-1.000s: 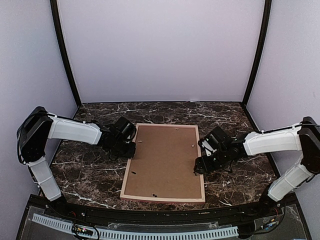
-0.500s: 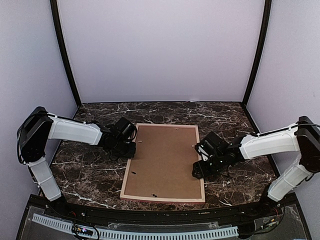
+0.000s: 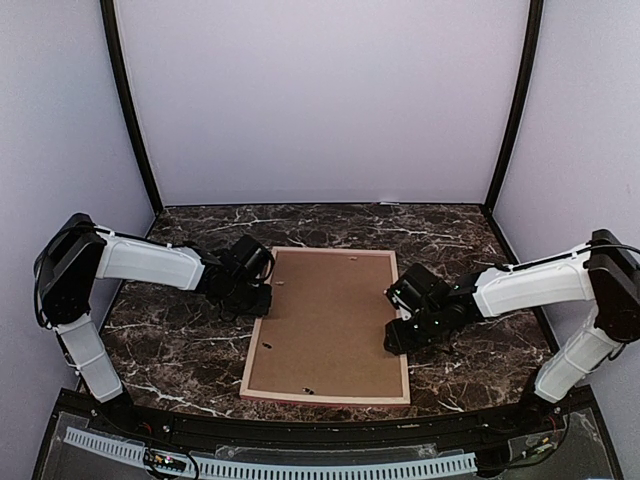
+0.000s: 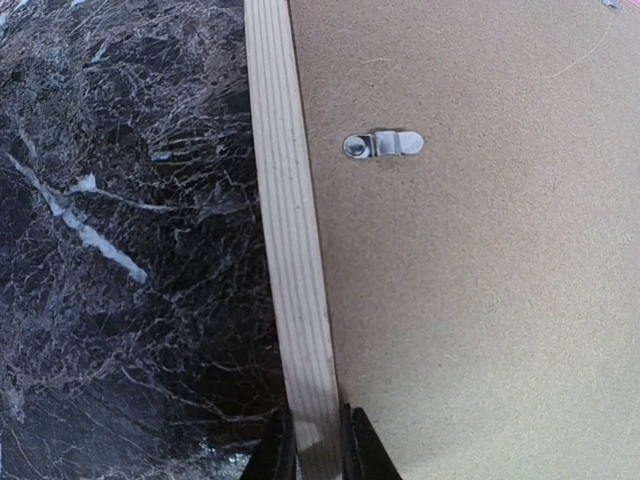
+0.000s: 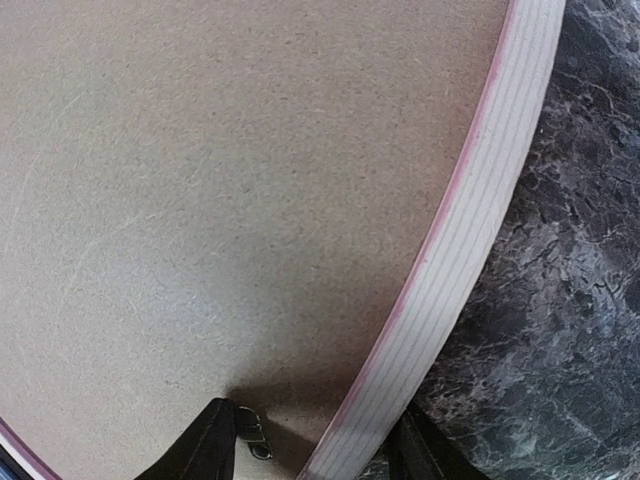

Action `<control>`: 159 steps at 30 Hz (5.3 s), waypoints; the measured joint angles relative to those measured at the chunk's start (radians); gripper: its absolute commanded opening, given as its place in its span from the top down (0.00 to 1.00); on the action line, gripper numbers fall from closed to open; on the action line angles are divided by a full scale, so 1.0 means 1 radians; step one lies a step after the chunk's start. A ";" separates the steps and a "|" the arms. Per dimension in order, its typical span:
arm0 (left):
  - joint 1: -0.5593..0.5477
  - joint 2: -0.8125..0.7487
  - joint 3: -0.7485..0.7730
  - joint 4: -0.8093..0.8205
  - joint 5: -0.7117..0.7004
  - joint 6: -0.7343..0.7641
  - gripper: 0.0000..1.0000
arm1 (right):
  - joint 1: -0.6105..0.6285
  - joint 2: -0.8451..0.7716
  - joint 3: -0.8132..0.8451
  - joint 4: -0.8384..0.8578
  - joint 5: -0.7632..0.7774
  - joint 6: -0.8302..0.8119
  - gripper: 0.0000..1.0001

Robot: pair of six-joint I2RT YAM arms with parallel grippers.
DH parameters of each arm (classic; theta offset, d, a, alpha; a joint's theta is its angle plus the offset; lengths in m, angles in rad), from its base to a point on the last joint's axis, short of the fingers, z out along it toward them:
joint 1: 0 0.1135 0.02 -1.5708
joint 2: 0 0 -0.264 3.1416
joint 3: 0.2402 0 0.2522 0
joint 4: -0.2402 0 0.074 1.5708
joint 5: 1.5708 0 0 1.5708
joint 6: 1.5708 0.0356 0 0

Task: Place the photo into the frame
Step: Press the fastener onto the backboard.

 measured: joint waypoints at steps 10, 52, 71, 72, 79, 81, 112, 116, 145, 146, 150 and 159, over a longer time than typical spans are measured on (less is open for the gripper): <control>0.000 0.000 0.000 -0.005 -0.011 -0.003 0.93 | -0.002 0.003 0.000 0.007 -0.004 0.032 0.58; -0.016 -0.004 0.000 -0.038 -0.071 -0.027 0.94 | -0.084 0.081 0.079 -0.058 -0.132 -0.137 0.65; -0.022 -0.009 0.000 -0.059 -0.084 -0.052 0.94 | -0.120 0.087 0.086 -0.064 -0.212 -0.199 0.70; -0.023 -0.009 0.000 -0.061 -0.087 -0.054 0.95 | -0.123 0.085 0.085 -0.063 -0.217 -0.201 0.69; -0.037 -0.010 -0.003 -0.063 -0.105 -0.079 0.95 | -0.164 0.076 0.065 -0.036 -0.287 -0.237 0.55; -0.044 -0.011 -0.005 -0.064 -0.109 -0.087 0.95 | -0.178 0.071 0.060 -0.033 -0.301 -0.246 0.51; -0.101 -0.021 -0.017 -0.049 -0.090 -0.131 0.96 | -0.339 0.259 0.287 0.009 -0.142 -0.215 0.24; -0.101 -0.021 -0.017 -0.049 -0.090 -0.131 0.96 | -0.339 0.279 0.311 0.009 -0.140 -0.215 0.26; -0.101 -0.021 -0.017 -0.049 -0.091 -0.131 0.97 | -0.378 0.317 0.344 0.019 -0.203 -0.313 0.58; -0.101 -0.021 -0.017 -0.049 -0.091 -0.131 0.97 | -0.380 0.317 0.344 0.018 -0.207 -0.320 0.58; -0.101 -0.021 -0.017 -0.049 -0.091 -0.131 0.97 | -0.390 0.317 0.344 0.015 -0.222 -0.333 0.62; -0.101 -0.021 -0.017 -0.049 -0.091 -0.131 0.97 | -0.414 0.310 0.333 0.011 -0.250 -0.355 0.64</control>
